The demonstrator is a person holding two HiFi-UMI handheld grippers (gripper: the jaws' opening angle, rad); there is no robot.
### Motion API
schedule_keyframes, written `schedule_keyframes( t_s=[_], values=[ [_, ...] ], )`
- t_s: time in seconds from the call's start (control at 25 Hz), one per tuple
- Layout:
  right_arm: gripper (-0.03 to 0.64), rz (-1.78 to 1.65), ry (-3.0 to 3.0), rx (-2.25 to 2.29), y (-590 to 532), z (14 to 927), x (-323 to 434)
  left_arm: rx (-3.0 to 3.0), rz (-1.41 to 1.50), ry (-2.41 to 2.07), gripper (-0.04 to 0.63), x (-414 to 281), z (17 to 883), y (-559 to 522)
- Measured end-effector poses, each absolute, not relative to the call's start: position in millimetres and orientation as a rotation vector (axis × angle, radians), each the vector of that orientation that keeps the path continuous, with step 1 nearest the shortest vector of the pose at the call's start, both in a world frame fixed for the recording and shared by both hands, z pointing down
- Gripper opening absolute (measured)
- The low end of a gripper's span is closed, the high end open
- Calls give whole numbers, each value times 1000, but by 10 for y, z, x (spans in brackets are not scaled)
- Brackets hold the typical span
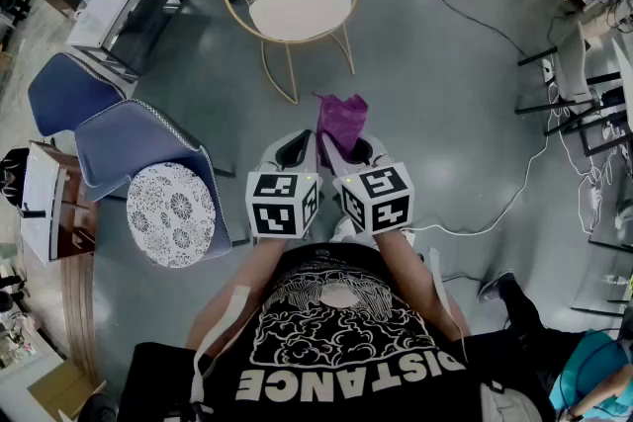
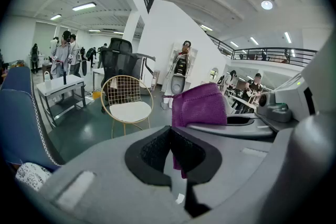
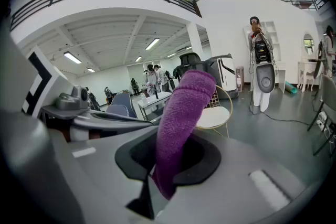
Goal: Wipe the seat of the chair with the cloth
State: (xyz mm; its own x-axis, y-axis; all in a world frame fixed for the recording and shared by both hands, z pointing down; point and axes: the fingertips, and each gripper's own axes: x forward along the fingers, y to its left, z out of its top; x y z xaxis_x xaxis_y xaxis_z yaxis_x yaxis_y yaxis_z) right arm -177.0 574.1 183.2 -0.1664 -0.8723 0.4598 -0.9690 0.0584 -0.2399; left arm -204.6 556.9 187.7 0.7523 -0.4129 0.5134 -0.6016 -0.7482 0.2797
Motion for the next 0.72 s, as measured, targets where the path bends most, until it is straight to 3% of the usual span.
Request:
schedule_keyframes(
  t_s=[0.72],
  values=[
    [60, 764, -2069, 1919, 5344, 1920, -1992, 2528, 598, -685, -8, -2257, 1945, 5204]
  ],
)
